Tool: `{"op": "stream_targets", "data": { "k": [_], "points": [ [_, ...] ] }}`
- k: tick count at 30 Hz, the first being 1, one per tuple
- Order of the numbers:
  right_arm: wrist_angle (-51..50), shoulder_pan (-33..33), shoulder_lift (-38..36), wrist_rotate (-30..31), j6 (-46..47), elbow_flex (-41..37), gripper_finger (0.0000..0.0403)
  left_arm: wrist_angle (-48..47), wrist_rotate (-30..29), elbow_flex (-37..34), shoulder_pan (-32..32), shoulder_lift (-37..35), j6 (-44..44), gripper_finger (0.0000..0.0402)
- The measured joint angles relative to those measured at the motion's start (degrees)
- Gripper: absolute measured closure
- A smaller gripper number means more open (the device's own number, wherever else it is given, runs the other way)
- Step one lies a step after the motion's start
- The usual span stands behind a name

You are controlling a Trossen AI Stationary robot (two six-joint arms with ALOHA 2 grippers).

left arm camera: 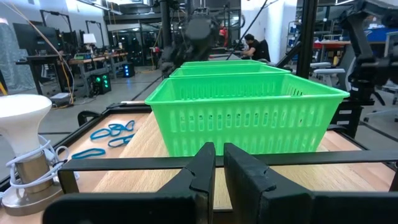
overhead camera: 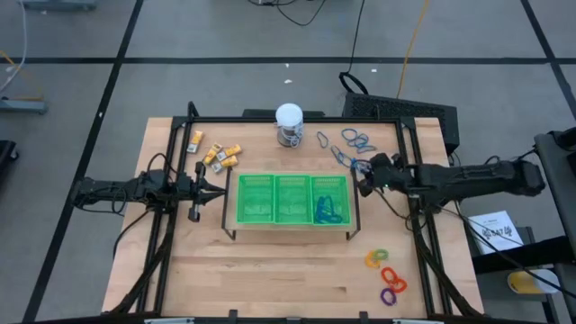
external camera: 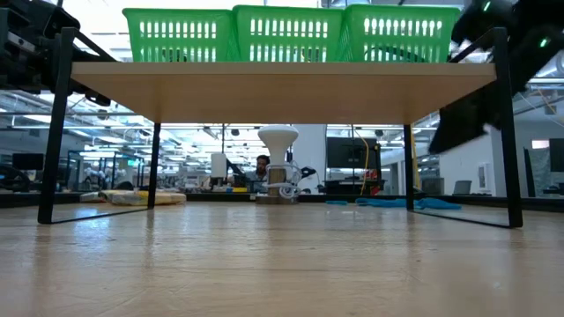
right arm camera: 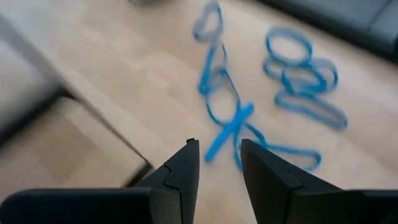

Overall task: Pick & Place Office Desk Supplies
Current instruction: Put the blue rubber band into the right green bin on the shelf

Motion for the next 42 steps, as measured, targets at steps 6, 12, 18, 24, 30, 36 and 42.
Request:
{"op": "stream_targets", "data": {
  "k": [6,12,18,24,30,36,42],
  "points": [
    [5.23,-10.72,4.07,-6.92,-3.34,-3.54,0.0294,0.00,0.01,0.00,0.00,-0.01,0.00,0.0357],
    [11.55,-17.96,8.42,-14.32,-8.86,-4.54,0.0301,-0.01,0.02,0.00,-0.02,-0.02,0.00,0.0357],
    [13.58,-21.33,11.85,-15.68,-11.25,-4.54,0.0307,-0.01,0.00,0.00,-0.02,-0.01,0.00,0.0357],
    [14.98,-22.39,14.72,-18.89,-11.97,-4.54,0.0308,0.01,0.00,0.00,-0.01,0.01,0.00,0.0357],
    [15.33,-22.41,16.30,-20.07,-12.31,-4.54,0.0309,-0.01,0.00,0.00,-0.01,-0.01,0.00,0.0357],
    [15.31,-22.41,17.76,-20.02,-13.62,-4.54,0.0310,0.02,0.00,0.00,0.00,0.01,0.00,0.0357],
    [16.04,-22.41,18.08,-19.97,-14.27,-4.54,0.0310,0.01,0.00,0.00,-0.01,-0.02,0.00,0.0357]
  ]
}}
